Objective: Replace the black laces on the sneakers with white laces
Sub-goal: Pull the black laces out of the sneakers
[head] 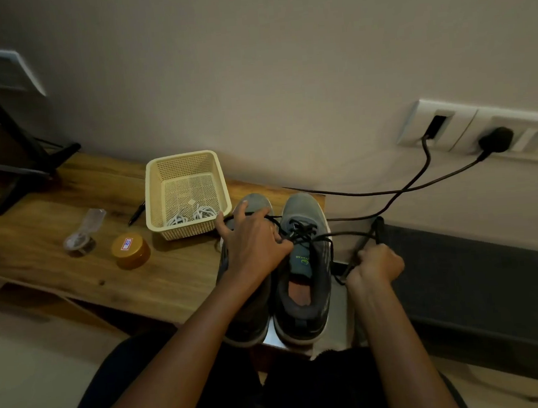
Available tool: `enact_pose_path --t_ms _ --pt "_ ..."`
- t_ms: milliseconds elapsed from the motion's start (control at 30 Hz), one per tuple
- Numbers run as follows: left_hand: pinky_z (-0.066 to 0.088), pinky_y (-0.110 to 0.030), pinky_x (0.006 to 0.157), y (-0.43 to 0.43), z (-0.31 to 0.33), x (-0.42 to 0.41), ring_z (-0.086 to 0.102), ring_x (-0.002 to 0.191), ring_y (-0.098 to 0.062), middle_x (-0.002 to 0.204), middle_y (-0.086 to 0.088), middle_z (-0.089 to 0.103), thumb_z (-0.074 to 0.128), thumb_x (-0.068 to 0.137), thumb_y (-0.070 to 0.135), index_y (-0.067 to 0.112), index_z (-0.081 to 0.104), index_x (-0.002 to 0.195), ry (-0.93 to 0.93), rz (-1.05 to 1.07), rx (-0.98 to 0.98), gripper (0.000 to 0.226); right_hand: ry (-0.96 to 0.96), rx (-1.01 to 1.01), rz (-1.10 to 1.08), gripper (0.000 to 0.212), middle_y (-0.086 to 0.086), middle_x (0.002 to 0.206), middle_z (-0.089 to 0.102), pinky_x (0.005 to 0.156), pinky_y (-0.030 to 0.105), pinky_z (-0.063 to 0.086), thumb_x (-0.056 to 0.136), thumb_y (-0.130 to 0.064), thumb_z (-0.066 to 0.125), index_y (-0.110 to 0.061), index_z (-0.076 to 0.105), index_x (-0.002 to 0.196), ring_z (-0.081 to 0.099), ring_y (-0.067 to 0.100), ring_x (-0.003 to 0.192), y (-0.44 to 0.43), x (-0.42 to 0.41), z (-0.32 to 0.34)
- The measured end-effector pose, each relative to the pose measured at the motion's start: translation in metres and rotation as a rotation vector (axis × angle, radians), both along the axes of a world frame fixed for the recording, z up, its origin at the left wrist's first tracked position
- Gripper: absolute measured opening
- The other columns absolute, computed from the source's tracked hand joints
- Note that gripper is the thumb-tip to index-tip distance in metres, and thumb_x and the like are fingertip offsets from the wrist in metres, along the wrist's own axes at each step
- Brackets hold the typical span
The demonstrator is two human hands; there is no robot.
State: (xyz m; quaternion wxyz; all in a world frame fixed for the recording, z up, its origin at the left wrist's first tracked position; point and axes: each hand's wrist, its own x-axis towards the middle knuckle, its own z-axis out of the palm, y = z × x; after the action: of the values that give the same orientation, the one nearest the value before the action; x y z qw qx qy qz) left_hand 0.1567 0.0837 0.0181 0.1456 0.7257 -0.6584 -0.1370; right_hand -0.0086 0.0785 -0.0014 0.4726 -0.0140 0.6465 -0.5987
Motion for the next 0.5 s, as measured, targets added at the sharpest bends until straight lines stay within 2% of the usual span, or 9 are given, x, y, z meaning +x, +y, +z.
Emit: enact_pose_path --t_ms 67,133,200,267,333,400,500 --pt "-0.001 -0.051 0.111 0.0 0.0 0.002 0.011 0.144 -0.016 0.142 0.015 0.044 0.066 0.077 0.042 0.03 0.067 0.067 0.004 0.009 0.0 0.016 0.034 -0.038 -0.139 0.022 0.01 0.072 0.037 0.04 0.009 0.036 0.099 0.001 0.03 0.0 0.051 0.104 0.049 0.005 0.047 0.0 -0.013 0.005" --pt "0.0 -0.052 0.111 0.002 0.0 0.002 0.011 0.143 -0.017 0.143 0.015 0.043 0.065 0.078 0.042 0.029 0.07 0.07 -0.004 0.0 0.004 0.016 0.081 -0.09 -0.237 0.014 0.008 0.085 0.051 0.056 0.014 0.041 0.095 -0.001 0.044 -0.004 0.056 0.1 0.051 0.004 0.062 0.001 -0.021 0.009" --pt "0.0 -0.053 0.112 0.004 -0.001 -0.001 0.011 0.143 -0.017 0.145 0.013 0.04 0.064 0.078 0.044 0.03 0.07 0.077 -0.016 -0.017 0.011 0.015 0.255 -0.105 -0.109 0.011 0.0 0.083 0.057 0.069 0.022 0.047 0.089 -0.005 0.055 -0.011 0.061 0.083 0.055 0.012 0.079 0.001 -0.015 0.012" --pt "0.002 -0.053 0.112 0.005 -0.001 -0.004 0.012 0.143 -0.019 0.144 0.011 0.039 0.063 0.079 0.046 0.03 0.064 0.09 -0.009 -0.039 -0.01 0.02 0.457 -0.139 0.065 0.015 0.001 0.087 0.062 0.086 0.036 0.05 0.085 -0.01 0.063 -0.021 0.064 0.074 0.057 0.018 0.093 0.002 -0.002 0.01" --pt "-0.001 -0.054 0.112 0.005 -0.003 -0.008 0.011 0.143 -0.022 0.144 0.008 0.038 0.063 0.08 0.047 0.031 0.056 0.105 -0.008 -0.099 -0.048 0.03 0.657 -0.11 0.225 0.01 0.001 0.104 0.064 0.1 0.045 0.039 0.083 -0.018 0.067 -0.025 0.068 0.076 0.049 0.024 0.109 0.004 0.011 0.01" --pt "-0.007 -0.055 0.112 0.005 -0.006 -0.015 0.006 0.145 -0.024 0.15 0.004 0.03 0.062 0.083 0.046 0.032 0.054 0.119 -0.073 -0.191 -0.067 0.04 0.857 -0.068 0.378 0.003 -0.001 0.115 0.058 0.101 0.039 0.027 0.084 -0.021 0.068 -0.019 0.069 0.085 0.039 0.025 0.117 0.004 0.019 0.011" --pt "-0.01 -0.058 0.11 0.0 -0.004 -0.026 0.0 0.146 -0.028 0.156 0.001 0.02 0.059 0.087 0.042 0.029 0.056 0.123 -0.21 -0.269 -0.056 0.038 1.0 -0.086 0.475 0.002 0.001 0.112 0.057 0.098 0.039 0.027 0.084 -0.021 0.069 -0.02 0.067 0.083 0.038 0.026 0.112 0.001 0.029 0.013"
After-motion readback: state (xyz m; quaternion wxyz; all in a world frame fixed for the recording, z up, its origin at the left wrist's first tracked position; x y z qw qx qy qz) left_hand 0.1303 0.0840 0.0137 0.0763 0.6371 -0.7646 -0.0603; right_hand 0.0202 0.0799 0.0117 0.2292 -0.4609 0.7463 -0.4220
